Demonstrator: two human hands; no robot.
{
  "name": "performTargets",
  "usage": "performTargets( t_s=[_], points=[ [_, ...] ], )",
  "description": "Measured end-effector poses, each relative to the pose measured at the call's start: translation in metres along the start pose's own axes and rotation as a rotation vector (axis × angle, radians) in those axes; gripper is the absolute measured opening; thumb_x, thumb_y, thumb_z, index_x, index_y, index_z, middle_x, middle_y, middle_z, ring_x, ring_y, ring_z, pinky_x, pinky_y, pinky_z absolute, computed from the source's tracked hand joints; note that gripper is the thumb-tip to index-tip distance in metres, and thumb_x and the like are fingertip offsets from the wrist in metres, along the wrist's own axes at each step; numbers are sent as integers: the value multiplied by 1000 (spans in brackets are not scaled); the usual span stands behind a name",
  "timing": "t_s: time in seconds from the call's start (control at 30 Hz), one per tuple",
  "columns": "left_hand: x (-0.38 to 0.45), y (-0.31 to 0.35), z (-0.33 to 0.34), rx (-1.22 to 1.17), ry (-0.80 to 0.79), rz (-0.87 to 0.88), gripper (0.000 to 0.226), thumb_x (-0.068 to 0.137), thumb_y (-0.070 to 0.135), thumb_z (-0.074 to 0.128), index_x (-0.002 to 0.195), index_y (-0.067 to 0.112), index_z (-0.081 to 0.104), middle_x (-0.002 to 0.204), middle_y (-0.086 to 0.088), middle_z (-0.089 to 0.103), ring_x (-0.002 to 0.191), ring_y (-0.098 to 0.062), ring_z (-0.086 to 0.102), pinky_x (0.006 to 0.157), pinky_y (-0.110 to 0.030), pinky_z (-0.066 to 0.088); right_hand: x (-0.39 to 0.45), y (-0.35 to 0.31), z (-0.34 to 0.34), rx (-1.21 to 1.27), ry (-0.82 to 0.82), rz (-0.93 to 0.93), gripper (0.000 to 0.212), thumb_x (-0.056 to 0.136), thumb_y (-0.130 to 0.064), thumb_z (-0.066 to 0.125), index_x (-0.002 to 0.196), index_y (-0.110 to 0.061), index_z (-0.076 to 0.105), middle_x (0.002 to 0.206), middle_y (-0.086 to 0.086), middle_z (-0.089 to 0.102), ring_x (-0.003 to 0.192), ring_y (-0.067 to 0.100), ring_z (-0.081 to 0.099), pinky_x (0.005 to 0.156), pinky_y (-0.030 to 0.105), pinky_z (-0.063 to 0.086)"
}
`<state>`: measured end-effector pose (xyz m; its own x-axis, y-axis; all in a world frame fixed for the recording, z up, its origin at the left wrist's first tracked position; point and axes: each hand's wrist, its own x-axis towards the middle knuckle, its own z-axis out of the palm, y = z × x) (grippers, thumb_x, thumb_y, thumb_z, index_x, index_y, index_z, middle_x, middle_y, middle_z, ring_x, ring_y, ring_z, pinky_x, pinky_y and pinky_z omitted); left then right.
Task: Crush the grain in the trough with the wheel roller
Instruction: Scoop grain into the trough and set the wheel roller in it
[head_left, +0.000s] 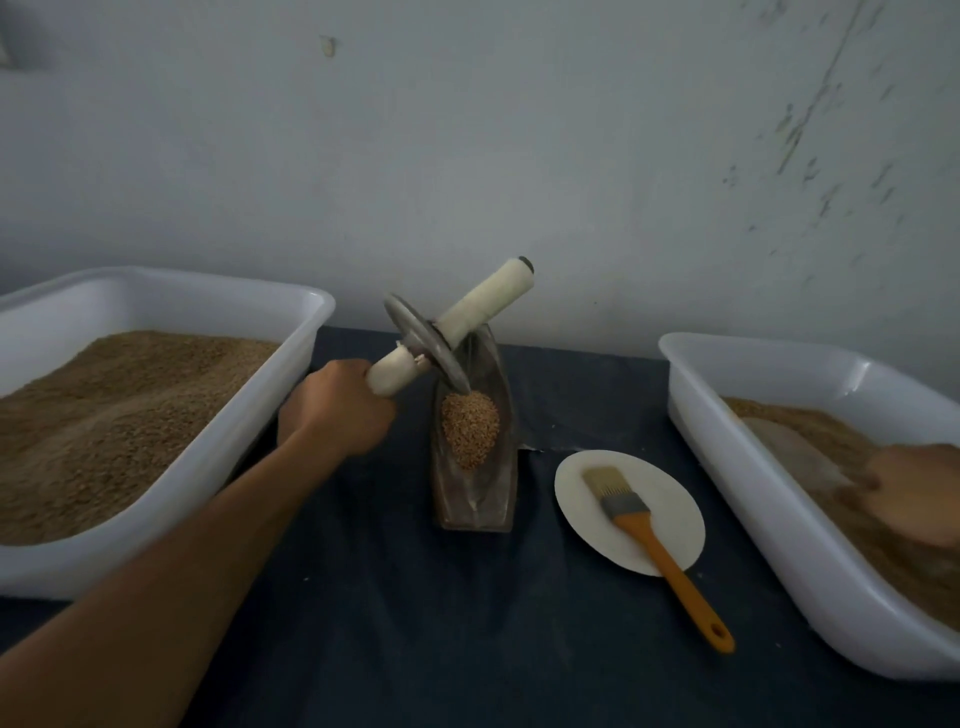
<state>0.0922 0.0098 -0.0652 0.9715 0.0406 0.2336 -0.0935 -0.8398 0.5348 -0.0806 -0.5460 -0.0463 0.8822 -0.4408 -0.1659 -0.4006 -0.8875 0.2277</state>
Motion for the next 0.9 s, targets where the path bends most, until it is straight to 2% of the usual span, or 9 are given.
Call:
performTargets(
  t_s=[0.1,0.17,0.33,0.43,0.53,0.63,0.73,0.8,0.9],
  points=[
    [-4,-5,-3,32,-8,7,16,78,35,70,90,35,59,73,9,60,65,-11,57,51,-25,41,-44,-38,-49,-93,275,-22,79,70,-81,17,101,-30,68,89,-6,66,80,13,62,75,33,54],
    [-6,-5,-8,66,9,15,18,77,36,70,87,36,55,72,11,57,63,-10,54,50,-24,36,-61,-71,-81,64,505,-18,69,72,-79,23,94,-26,62,83,1,66,73,23,62,70,37,56],
    [-10,0,-17,130,59,104,21,72,40,67,87,40,53,68,15,53,59,-7,47,50,-23,33,-126,-176,-127,240,757,-228,34,84,-73,37,92,-43,51,72,-25,59,64,6,55,56,22,41],
    [-15,11,-19,168,61,163,20,74,38,69,87,40,54,68,14,52,58,-6,46,48,-22,31,-136,-224,-131,448,783,-398,33,88,-53,58,112,-31,52,93,-11,62,80,14,58,71,31,49],
    [-20,22,-18,225,43,223,17,76,37,68,88,35,57,74,10,58,68,-16,57,58,-30,46,-129,-254,-123,443,826,-432,45,87,-33,69,124,-22,46,115,3,51,100,21,51,77,31,42],
    [-22,28,-14,264,28,263,16,79,38,67,91,35,57,79,8,62,72,-18,59,61,-33,48,-122,-268,-106,438,765,-420,31,87,-36,67,108,-23,47,104,0,49,92,17,49,75,32,45],
    [-21,29,-9,277,32,278,17,78,39,68,91,35,57,80,8,63,73,-18,61,64,-34,51,-123,-263,-91,370,507,-366,22,91,-44,61,88,-28,46,82,-8,53,71,8,53,63,29,50],
    [-19,29,-7,271,29,278,18,76,39,69,88,35,56,79,8,63,74,-19,62,68,-38,55,-133,-255,-74,268,291,-372,25,89,-54,58,95,-32,49,88,-10,57,75,6,54,65,28,50],
    [-15,27,-6,276,33,285,18,76,40,69,89,34,57,79,8,62,74,-19,62,69,-39,56,-158,-244,-39,130,127,-404,52,84,-68,52,125,-37,42,121,-10,50,101,11,50,79,29,50]
  ],
)
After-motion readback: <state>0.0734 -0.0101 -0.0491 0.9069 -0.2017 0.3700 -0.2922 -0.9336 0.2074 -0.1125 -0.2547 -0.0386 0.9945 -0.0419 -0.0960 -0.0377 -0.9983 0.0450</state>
